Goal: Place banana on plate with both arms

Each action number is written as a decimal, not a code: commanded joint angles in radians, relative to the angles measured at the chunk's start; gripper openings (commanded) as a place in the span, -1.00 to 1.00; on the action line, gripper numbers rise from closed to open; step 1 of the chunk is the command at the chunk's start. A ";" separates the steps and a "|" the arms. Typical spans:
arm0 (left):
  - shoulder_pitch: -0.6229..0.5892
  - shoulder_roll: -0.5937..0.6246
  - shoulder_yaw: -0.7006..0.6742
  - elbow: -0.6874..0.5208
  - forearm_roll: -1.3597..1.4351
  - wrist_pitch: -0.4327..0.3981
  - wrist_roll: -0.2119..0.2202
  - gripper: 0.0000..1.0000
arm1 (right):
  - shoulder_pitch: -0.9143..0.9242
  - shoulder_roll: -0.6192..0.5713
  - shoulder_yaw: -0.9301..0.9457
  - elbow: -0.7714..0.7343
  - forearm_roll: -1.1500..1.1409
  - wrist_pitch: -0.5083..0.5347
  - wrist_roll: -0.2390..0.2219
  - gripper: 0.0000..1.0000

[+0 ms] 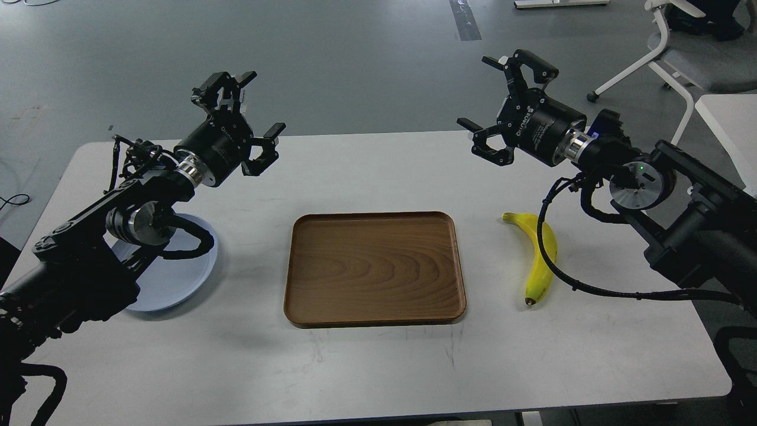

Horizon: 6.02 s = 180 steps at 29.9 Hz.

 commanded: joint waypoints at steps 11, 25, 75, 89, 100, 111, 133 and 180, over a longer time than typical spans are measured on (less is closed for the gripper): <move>0.003 -0.003 -0.017 0.003 -0.001 -0.011 -0.009 0.96 | -0.011 0.020 -0.006 0.001 -0.005 -0.041 0.003 1.00; 0.004 0.012 -0.005 -0.002 0.000 -0.011 -0.007 0.96 | 0.000 0.019 -0.006 0.001 -0.008 -0.045 0.003 1.00; -0.002 0.023 -0.001 -0.014 0.003 -0.012 -0.005 0.96 | 0.054 0.026 -0.014 0.009 -0.020 -0.042 0.006 1.00; -0.023 0.023 -0.002 -0.023 0.144 -0.005 -0.031 0.96 | 0.047 0.028 -0.016 0.008 -0.023 -0.042 0.006 1.00; -0.028 0.049 0.003 -0.172 0.783 0.305 -0.156 0.96 | 0.043 0.016 -0.016 0.005 -0.029 -0.042 0.009 1.00; -0.014 0.121 0.188 -0.166 1.250 0.472 -0.171 0.95 | 0.038 -0.004 -0.014 0.002 -0.029 -0.045 0.012 1.00; 0.221 0.417 0.460 -0.037 1.201 0.727 -0.213 0.90 | 0.020 -0.069 -0.016 0.005 -0.029 -0.045 0.012 1.00; 0.307 0.340 0.501 0.265 1.109 0.718 -0.235 -1.00 | -0.003 -0.081 -0.016 0.005 -0.029 -0.048 0.012 1.00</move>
